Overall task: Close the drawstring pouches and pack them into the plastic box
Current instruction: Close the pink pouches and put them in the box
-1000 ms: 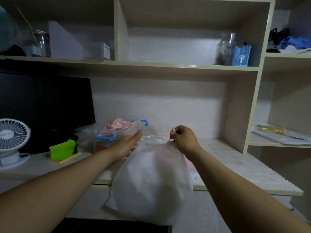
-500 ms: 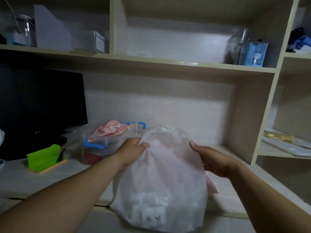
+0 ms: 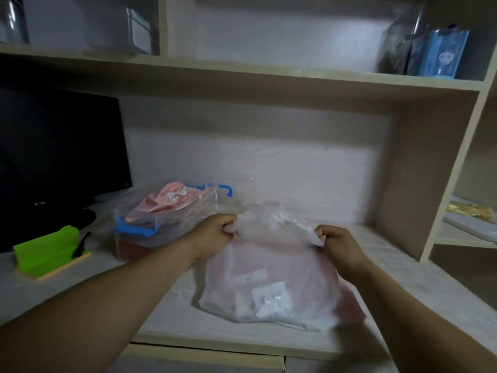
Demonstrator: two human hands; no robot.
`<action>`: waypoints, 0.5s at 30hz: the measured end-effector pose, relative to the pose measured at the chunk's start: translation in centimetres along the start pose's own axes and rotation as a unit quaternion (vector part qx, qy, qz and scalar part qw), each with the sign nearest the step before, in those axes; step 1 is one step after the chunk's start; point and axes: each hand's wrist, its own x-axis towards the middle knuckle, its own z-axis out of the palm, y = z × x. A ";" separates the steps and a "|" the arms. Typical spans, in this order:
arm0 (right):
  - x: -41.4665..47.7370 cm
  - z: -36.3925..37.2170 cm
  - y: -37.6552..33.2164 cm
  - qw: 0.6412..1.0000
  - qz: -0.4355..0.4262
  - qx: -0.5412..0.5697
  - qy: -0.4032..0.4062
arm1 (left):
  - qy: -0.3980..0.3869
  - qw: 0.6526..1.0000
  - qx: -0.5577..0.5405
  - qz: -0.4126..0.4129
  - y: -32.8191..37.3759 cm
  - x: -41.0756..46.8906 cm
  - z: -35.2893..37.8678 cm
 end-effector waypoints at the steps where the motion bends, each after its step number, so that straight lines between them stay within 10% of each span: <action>1: -0.1 0.1 0.9 1.000 0.003 0.015 -0.007 | 0.013 1.000 0.008 0.020 -0.5 -0.2 0.5; 15: -0.3 0.1 1.2 0.976 0.160 -0.001 -0.146 | 0.123 0.986 0.109 0.035 -4.0 -2.5 3.1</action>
